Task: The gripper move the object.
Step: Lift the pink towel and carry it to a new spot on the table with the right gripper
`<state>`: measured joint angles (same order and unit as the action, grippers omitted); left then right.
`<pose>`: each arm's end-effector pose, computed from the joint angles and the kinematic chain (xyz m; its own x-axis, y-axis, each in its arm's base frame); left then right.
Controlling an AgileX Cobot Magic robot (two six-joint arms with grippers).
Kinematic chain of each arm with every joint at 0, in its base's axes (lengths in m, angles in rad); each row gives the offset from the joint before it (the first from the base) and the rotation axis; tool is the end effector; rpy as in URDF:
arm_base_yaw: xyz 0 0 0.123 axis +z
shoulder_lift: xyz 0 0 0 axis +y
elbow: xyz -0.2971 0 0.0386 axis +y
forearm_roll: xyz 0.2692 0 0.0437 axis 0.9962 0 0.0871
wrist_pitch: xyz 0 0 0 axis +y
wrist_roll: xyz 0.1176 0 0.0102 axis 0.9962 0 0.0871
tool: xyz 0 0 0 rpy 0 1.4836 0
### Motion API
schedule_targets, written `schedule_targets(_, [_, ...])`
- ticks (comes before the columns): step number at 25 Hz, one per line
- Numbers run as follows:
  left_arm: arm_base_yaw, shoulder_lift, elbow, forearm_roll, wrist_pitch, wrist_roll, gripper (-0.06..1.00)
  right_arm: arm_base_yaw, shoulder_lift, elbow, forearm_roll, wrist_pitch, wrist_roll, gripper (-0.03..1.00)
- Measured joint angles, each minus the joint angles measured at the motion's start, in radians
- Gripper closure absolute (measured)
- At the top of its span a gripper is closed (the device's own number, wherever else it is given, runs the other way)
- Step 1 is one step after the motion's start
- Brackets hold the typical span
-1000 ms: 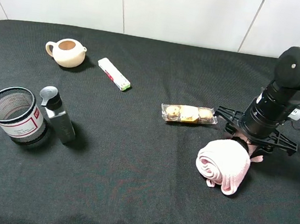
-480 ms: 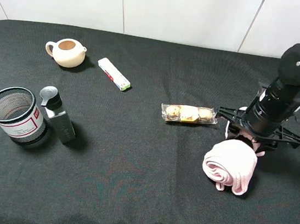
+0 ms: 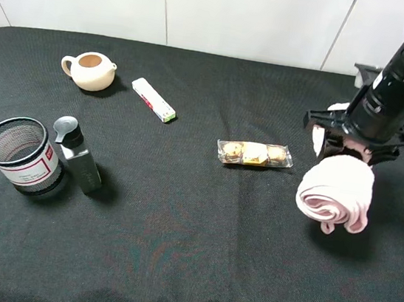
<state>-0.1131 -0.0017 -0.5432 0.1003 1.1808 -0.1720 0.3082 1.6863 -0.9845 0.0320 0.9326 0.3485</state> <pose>0.0119 0.0097 0.2768 -0.5166 -0.0750 -0.8529 -0.0354 0.9972 -0.0662 0.2936 0.0967 0.1553 -0.9982 0.0592 -0.0130 0.0588 0.9977 0.0325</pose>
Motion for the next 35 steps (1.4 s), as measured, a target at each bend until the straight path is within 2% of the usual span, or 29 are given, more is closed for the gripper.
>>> schedule_targets(16, [0.0, 0.0, 0.0, 0.0, 0.0, 0.0, 0.11, 0.0, -0.09, -0.228, 0.003, 0.275, -0.203, 0.58])
schedule_targets(25, [0.0, 0.0, 0.0, 0.002, 0.0, 0.001, 0.11, 0.0, -0.15, -0.302, 0.028, 0.29, -0.263, 0.58])
schedule_targets(35, [0.0, 0.0, 0.0, 0.002, 0.0, 0.001, 0.11, 0.0, -0.158, -0.305, 0.074, 0.29, -0.289, 0.58])
